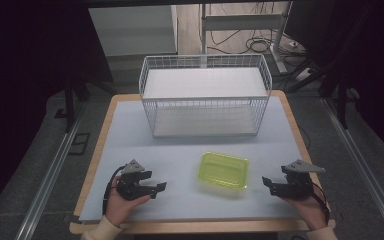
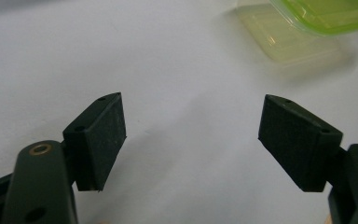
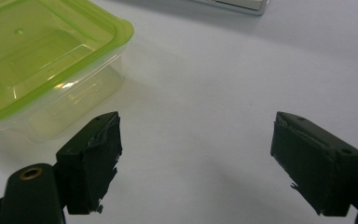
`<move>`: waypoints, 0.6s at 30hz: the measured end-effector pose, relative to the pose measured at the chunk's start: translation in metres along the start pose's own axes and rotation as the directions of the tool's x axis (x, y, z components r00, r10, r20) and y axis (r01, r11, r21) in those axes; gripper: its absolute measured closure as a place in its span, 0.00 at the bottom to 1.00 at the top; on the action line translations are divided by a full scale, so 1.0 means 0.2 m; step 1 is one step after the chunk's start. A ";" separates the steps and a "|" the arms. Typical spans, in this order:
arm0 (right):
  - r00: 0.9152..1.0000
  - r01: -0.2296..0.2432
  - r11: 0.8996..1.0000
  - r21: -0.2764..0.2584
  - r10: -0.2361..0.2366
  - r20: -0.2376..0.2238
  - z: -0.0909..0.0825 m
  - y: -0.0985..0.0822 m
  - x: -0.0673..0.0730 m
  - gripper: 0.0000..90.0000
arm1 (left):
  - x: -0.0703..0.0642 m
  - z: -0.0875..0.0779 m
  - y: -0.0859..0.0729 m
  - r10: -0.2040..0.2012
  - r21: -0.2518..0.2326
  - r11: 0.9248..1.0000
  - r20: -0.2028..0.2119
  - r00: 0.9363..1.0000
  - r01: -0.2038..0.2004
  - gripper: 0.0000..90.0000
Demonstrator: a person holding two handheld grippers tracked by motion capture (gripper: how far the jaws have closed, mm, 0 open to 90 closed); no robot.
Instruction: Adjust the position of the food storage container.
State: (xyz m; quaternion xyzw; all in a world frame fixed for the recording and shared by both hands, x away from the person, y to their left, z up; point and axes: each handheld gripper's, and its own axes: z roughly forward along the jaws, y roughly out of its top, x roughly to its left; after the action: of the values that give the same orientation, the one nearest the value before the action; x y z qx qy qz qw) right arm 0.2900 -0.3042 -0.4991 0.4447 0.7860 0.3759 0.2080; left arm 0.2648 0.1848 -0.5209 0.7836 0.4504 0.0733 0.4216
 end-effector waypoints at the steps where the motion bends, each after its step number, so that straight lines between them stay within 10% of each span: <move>1: 1.000 0.000 1.000 0.000 0.000 0.000 0.00 0.00 0.00 0.19 | 0.00 0.00 0.00 0.000 0.000 1.000 0.000 1.000 0.000 0.25; 9: 1.000 -0.017 1.000 0.004 0.017 -0.001 -0.01 -0.01 -0.02 0.27 | 0.00 0.01 0.01 0.004 0.004 1.000 0.000 1.000 -0.004 0.25; 18: 1.000 -0.013 1.000 0.021 0.014 -0.024 -0.03 0.00 -0.02 0.60 | 0.02 -0.01 -0.01 0.003 0.012 1.000 -0.015 1.000 -0.002 0.25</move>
State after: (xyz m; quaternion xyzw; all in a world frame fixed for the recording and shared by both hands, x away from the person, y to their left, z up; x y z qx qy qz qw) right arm 0.2883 -0.3106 -0.4949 0.4476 0.7893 0.3743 0.1914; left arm 0.2649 0.1884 -0.5227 0.7860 0.4531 0.0773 0.4135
